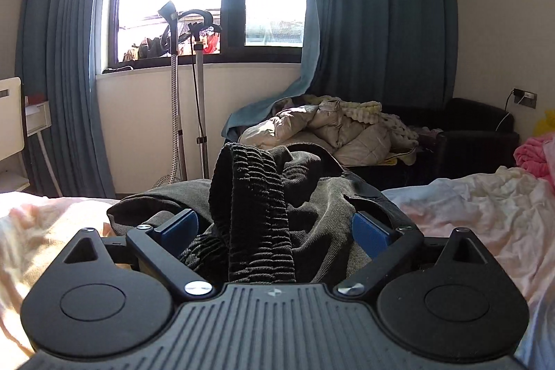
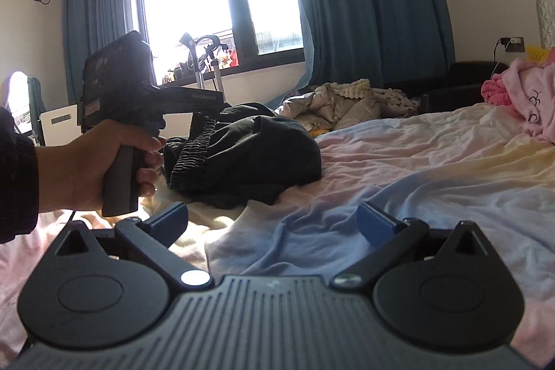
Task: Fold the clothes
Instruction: 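Grasp the ribbed cuff of the black sweatpants with the left gripper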
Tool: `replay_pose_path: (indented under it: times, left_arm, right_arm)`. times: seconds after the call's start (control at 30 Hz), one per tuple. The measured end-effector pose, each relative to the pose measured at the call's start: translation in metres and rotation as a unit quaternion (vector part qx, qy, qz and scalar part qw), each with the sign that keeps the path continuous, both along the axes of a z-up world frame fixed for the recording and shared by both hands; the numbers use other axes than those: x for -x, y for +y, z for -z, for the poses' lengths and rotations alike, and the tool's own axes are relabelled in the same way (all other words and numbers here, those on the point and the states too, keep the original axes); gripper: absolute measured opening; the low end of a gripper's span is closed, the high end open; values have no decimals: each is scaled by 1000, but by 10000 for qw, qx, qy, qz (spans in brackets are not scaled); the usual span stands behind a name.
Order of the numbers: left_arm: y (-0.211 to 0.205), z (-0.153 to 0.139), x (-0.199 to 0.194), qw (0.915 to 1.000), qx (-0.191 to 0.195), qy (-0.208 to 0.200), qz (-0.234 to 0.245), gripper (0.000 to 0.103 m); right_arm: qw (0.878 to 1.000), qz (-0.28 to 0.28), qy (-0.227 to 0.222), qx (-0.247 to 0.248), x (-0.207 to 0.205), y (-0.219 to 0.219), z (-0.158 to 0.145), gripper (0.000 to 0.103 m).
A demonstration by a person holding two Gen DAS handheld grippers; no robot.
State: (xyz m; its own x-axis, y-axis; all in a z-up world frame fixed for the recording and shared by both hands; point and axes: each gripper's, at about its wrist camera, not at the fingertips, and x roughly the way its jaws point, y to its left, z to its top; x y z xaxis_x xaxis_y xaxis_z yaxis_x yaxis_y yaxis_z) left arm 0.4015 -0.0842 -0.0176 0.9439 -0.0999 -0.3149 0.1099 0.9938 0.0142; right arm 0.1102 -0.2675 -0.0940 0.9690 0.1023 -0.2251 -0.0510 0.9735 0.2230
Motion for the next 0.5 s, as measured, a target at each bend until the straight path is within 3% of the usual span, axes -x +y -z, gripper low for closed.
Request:
replay_pose_path:
  times: [0.17, 0.23, 0.37, 0.5]
  left_arm:
    - [9, 2, -52, 9994, 206, 233, -115, 81]
    - [4, 2, -61, 9995, 167, 267, -81, 56]
    - [-12, 1, -72, 9988, 97, 489, 39, 53]
    - [-34, -16, -61, 9990, -200, 384, 105, 16]
  right_arm:
    - [9996, -76, 147, -234, -20, -4, 18, 103]
    - [9992, -90, 155, -361, -25, -6, 22, 103]
    - [9988, -95, 177, -456, -32, -8, 26, 103]
    - [9991, -148, 150, -362, -31, -5, 25, 103]
